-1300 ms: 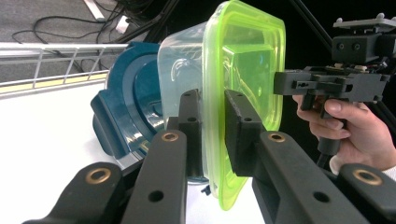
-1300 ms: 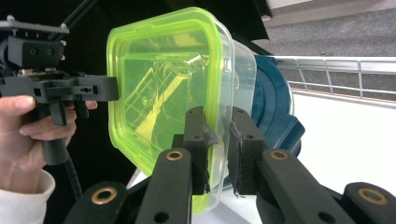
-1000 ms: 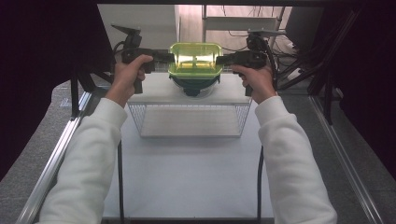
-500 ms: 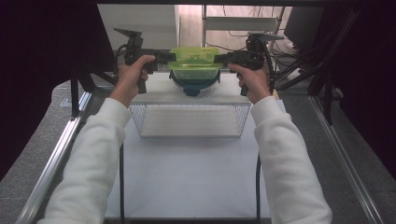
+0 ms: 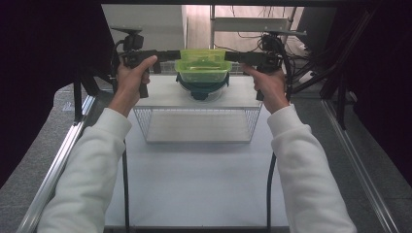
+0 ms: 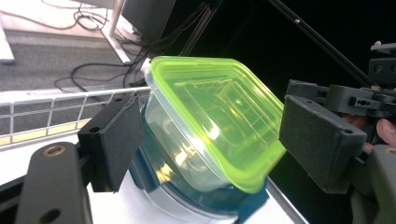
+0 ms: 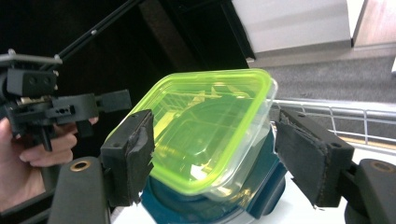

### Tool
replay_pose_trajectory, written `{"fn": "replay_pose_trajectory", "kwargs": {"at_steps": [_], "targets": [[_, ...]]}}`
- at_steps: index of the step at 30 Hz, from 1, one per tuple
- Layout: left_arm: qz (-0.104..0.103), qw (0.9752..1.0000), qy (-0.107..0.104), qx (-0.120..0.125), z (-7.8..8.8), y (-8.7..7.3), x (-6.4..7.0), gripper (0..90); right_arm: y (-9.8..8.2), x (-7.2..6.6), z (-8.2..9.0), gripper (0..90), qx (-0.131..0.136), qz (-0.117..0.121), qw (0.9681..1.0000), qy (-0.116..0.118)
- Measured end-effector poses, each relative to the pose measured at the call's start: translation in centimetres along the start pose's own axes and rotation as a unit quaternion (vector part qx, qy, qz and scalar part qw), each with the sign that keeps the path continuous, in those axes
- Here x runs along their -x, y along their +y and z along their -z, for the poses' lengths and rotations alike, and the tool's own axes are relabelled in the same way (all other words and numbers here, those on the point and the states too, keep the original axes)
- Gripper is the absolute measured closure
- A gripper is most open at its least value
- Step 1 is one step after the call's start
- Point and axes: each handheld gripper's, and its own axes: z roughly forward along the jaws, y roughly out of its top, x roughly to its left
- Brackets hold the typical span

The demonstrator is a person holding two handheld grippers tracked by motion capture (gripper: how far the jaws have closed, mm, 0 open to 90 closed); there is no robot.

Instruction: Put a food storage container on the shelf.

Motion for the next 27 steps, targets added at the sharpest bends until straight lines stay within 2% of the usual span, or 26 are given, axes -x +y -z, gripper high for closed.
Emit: {"fn": "replay_pose_trajectory", "kwargs": {"at_steps": [3,6,13,15,20,24,27], "targets": [[-0.015,0.9999,0.001,0.001,1.0,-0.5,0.6,19.9,-0.3,-0.5,0.6,26.5,-0.01,0.034,0.9994,-0.002],[-0.029,0.9996,-0.002,0.004,2.1,-1.3,1.2,20.1,-0.8,-0.8,1.6,26.2,-0.008,0.057,0.9983,0.003],[-0.076,0.997,0.015,-0.001,4.4,-3.6,2.6,20.5,-2.2,-1.6,3.3,25.4,-0.017,0.084,0.9963,0.01],[-0.079,0.9968,0.012,0.0,5.1,-4.2,2.8,20.4,-2.8,-1.9,3.8,25.1,-0.021,0.094,0.9953,0.013],[-0.092,0.9957,0.015,0.004,6.9,-6.5,3.5,20.6,-4.5,-2.8,5.0,25.0,-0.024,0.121,0.9922,0.02],[-0.118,0.9926,0.029,-0.001,8.0,-8.7,4.0,20.5,-6.1,-3.5,6.2,25.0,-0.024,0.14,0.9896,0.018],[-0.121,0.992,0.036,0.002,8.7,-10.6,4.2,20.6,-7.8,-3.7,7.3,25.0,-0.021,0.155,0.9876,0.012]]}}
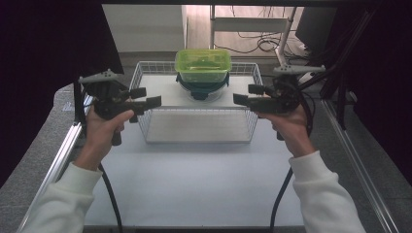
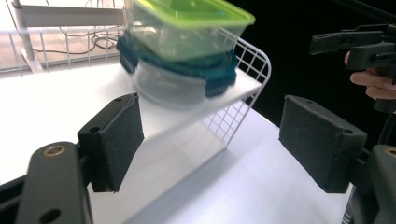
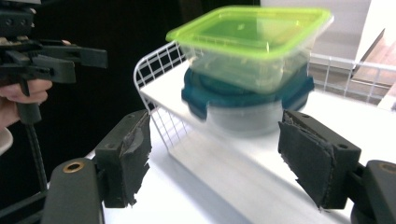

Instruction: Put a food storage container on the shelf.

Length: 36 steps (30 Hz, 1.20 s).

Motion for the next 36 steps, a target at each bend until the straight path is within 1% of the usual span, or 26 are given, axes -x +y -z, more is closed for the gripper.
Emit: {"fn": "replay_pose_trajectory", "kwargs": {"at_steps": [2,4,6,7,10,11,13,15,17,20,22,23,26,27,29,30,32,34,36], "targets": [[-0.002,1.0,0.003,0.0,0.4,-1.3,0.4,20.5,-1.3,-0.4,0.6,25.0,0.003,0.003,1.0,0.001],[0.0,1.0,-0.003,-0.008,0.6,-2.8,0.7,20.4,-2.8,-0.7,1.1,25.0,0.004,0.004,1.0,-0.002],[-0.001,0.9999,0.005,-0.011,0.7,-4.3,1.0,20.0,-4.3,-1.0,1.4,25.0,0.0,0.006,1.0,-0.003],[-0.001,0.9999,0.004,-0.015,0.8,-5.0,1.2,19.9,-5.1,-1.2,1.6,25.0,-0.001,0.008,1.0,-0.004],[0.001,0.9999,-0.004,-0.017,1.0,-7.1,1.4,19.7,-7.3,-1.7,1.8,25.1,-0.003,0.007,1.0,0.001],[0.002,0.9999,-0.003,-0.016,1.1,-7.7,1.4,19.8,-8.0,-1.8,1.9,25.0,-0.004,0.004,1.0,0.006],[0.005,0.9998,0.001,-0.02,1.1,-9.0,1.4,20.0,-9.4,-2.1,1.9,25.1,-0.007,0.004,1.0,0.004],[0.011,0.9996,0.001,-0.026,0.9,-10.4,1.3,20.1,-10.8,-2.2,1.8,24.8,-0.017,0.007,0.9998,0.0],[0.014,0.9993,0.003,-0.035,0.6,-12.0,1.3,20.2,-12.2,-2.3,1.8,24.9,-0.023,0.013,0.9996,-0.01],[0.019,0.9985,0.001,-0.051,-0.1,-13.9,1.5,20.3,-14.0,-2.4,1.6,25.0,-0.029,0.007,0.9995,-0.012],[0.02,0.9978,-0.003,-0.063,-0.7,-15.1,1.7,20.4,-15.2,-2.5,1.3,25.0,-0.038,0.002,0.9992,-0.011],[0.016,0.9976,-0.003,-0.067,-0.9,-15.6,1.8,20.3,-15.8,-2.6,1.1,25.2,-0.039,0.0,0.9992,-0.01],[0.019,0.9966,-0.01,-0.079,-1.6,-16.7,2.1,20.4,-17.6,-2.6,0.4,25.3,-0.049,-0.006,0.9988,-0.003],[0.023,0.9963,-0.012,-0.082,-1.8,-17.1,2.2,20.5,-18.2,-2.6,0.2,25.3,-0.052,-0.01,0.9986,0.0],[0.027,0.9959,-0.017,-0.085,-2.0,-17.7,2.3,20.5,-19.2,-2.5,-0.2,25.2,-0.059,-0.01,0.9982,-0.004],[0.028,0.9954,-0.018,-0.089,-2.2,-18.1,2.3,20.7,-19.7,-2.5,-0.4,25.3,-0.067,-0.012,0.9977,-0.007],[0.031,0.9944,-0.017,-0.099,-2.4,-18.9,2.3,20.6,-20.7,-2.4,-0.7,25.3,-0.074,-0.01,0.9972,-0.01],[0.035,0.9936,-0.017,-0.106,-2.5,-19.5,2.1,20.6,-21.6,-2.0,-0.9,25.3,-0.08,-0.017,0.9966,-0.009],[0.039,0.9932,-0.011,-0.11,-2.7,-20.1,2.0,20.6,-22.5,-1.7,-1.3,25.4,-0.089,-0.023,0.9957,-0.011]]}}
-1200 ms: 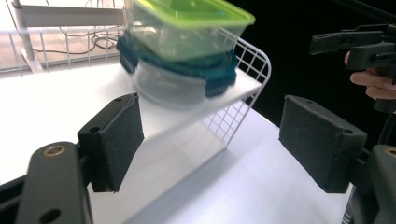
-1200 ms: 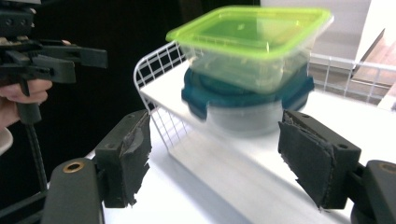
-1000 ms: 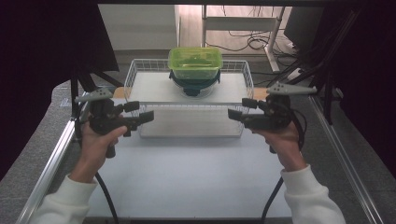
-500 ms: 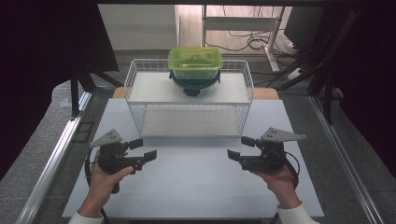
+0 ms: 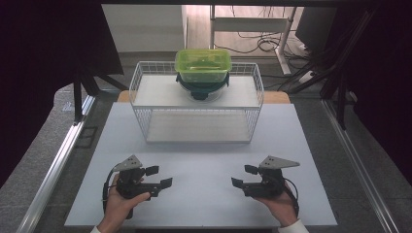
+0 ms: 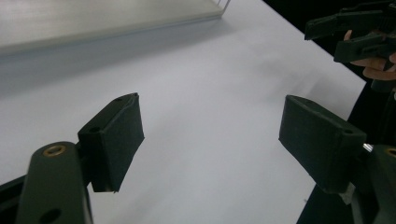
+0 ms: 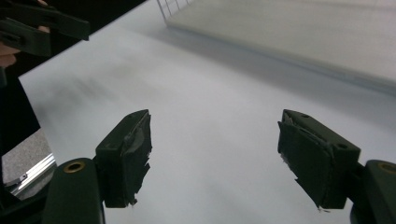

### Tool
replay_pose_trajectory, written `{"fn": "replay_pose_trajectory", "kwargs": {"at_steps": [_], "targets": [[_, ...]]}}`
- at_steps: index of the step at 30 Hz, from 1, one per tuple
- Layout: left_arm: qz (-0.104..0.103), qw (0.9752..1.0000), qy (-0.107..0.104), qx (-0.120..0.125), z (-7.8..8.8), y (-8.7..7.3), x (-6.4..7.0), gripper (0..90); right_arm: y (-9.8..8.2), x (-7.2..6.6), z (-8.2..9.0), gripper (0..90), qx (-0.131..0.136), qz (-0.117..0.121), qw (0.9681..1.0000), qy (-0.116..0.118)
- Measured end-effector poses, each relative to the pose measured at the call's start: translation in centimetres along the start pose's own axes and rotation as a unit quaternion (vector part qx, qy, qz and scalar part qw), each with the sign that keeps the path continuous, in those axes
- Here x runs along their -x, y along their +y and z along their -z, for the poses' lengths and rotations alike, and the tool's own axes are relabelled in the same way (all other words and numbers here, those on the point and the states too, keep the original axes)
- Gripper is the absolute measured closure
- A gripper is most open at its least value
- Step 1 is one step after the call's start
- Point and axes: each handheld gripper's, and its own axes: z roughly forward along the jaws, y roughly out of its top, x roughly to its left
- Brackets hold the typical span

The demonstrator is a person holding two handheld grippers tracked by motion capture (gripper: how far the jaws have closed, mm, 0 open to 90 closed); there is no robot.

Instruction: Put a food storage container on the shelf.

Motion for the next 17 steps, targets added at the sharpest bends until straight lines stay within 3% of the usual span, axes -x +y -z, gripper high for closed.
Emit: {"fn": "replay_pose_trajectory", "kwargs": {"at_steps": [4,7,17], "targets": [[0.003,0.9999,-0.001,-0.015,-0.8,-0.6,-0.1,20.6,-0.9,0.0,-1.0,25.8,-0.01,-0.002,1.0,0.0],[0.002,0.9998,0.001,-0.018,-1.0,-0.7,-0.2,20.6,-1.0,-0.4,-1.5,25.7,-0.023,0.009,0.9997,-0.003],[0.005,0.9998,0.008,-0.015,-0.9,-0.7,-0.3,20.5,-0.9,-0.3,-1.2,25.6,-0.013,0.012,0.9998,0.004]]}}
